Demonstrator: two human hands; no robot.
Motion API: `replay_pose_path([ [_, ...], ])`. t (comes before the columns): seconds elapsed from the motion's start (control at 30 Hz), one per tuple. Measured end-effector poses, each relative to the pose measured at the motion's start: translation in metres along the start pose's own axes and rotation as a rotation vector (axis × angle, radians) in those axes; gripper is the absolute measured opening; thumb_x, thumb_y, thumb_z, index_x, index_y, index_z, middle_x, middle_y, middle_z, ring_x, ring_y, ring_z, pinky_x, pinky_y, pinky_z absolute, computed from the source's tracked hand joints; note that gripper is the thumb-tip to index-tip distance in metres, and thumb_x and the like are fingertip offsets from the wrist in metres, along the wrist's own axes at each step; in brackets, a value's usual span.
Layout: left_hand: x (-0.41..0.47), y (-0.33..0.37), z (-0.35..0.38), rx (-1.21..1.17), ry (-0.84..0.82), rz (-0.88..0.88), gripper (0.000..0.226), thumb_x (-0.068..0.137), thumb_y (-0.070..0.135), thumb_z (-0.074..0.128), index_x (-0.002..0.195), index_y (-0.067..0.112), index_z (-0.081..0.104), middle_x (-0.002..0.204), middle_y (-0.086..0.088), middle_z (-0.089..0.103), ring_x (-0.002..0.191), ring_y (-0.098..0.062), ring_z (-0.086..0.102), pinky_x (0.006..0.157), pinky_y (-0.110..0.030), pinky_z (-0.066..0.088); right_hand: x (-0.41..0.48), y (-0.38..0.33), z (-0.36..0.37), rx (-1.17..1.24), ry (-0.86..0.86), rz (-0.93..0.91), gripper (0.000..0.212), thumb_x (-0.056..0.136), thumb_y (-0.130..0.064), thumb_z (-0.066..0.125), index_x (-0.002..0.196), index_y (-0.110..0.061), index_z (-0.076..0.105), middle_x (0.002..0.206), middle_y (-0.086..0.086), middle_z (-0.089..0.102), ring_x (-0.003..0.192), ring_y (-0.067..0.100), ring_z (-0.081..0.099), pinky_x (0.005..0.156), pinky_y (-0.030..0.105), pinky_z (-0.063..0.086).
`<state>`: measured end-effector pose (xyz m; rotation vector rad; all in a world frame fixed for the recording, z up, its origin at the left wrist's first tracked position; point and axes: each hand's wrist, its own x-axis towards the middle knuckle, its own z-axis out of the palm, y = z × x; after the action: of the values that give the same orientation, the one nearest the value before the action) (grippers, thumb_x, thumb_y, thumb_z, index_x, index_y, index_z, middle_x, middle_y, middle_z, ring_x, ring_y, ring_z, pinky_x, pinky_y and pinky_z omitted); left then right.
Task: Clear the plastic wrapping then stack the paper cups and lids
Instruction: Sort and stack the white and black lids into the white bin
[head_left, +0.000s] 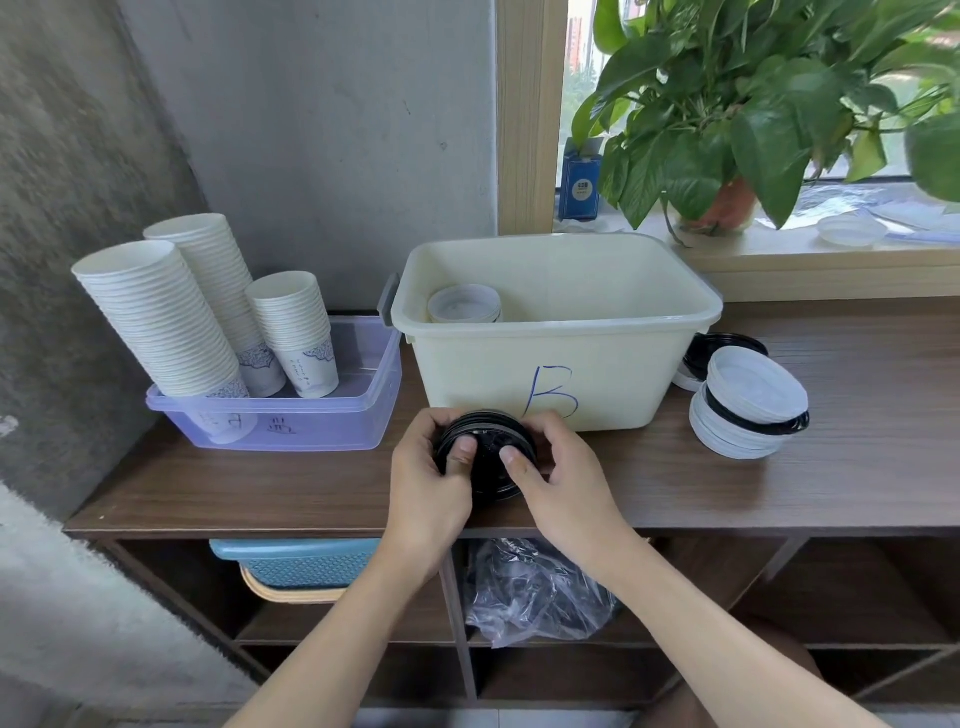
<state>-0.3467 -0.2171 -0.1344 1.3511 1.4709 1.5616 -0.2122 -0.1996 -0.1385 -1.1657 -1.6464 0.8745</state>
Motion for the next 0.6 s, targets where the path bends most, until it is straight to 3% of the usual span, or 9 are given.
replay_pose_path([
  [0.23, -0.0013, 0.0037, -0.0002, 0.018, -0.067, 0.037, 0.026, 0.095, -0.003, 0.053, 0.096, 0.022, 0.057, 0.089, 0.004, 0.067, 0.084, -0.006, 0.061, 0.080, -0.018, 0.047, 0.0004, 0.0015, -0.0004, 0.008, 0.027, -0.007, 0.014, 0.084, -0.031, 0.057, 0.097, -0.024, 0.057, 0.093, -0.003, 0.065, 0.092, 0.019, 0.060, 0.084, 0.048, 0.051],
  [0.37, -0.0027, 0.0054, -0.0021, 0.039, -0.153, 0.095, 0.023, 0.095, 0.006, 0.060, 0.117, 0.016, 0.061, 0.109, 0.005, 0.070, 0.104, -0.003, 0.063, 0.092, -0.015, 0.046, 0.0018, 0.0033, -0.0015, -0.026, 0.043, -0.036, 0.015, 0.087, -0.019, 0.061, 0.102, -0.020, 0.059, 0.100, 0.001, 0.062, 0.095, 0.018, 0.058, 0.087, 0.041, 0.049],
  [0.47, -0.0029, 0.0049, -0.0019, 0.023, -0.124, 0.065, 0.023, 0.094, -0.003, 0.056, 0.106, 0.017, 0.060, 0.099, 0.002, 0.070, 0.095, -0.007, 0.064, 0.086, -0.018, 0.048, 0.0014, 0.0022, -0.0003, -0.043, 0.012, -0.050, 0.023, 0.088, -0.016, 0.062, 0.110, -0.020, 0.061, 0.107, 0.001, 0.061, 0.102, 0.014, 0.057, 0.092, 0.034, 0.047],
  [0.6, -0.0013, 0.0009, -0.0036, -0.005, -0.099, 0.050, 0.014, 0.094, 0.005, 0.059, 0.102, 0.014, 0.054, 0.097, -0.006, 0.066, 0.091, -0.015, 0.063, 0.084, -0.025, 0.050, 0.0023, 0.0001, -0.0042, -0.020, -0.044, -0.032, 0.030, 0.089, -0.021, 0.063, 0.119, -0.024, 0.059, 0.115, -0.007, 0.063, 0.109, 0.004, 0.057, 0.095, 0.023, 0.045],
])
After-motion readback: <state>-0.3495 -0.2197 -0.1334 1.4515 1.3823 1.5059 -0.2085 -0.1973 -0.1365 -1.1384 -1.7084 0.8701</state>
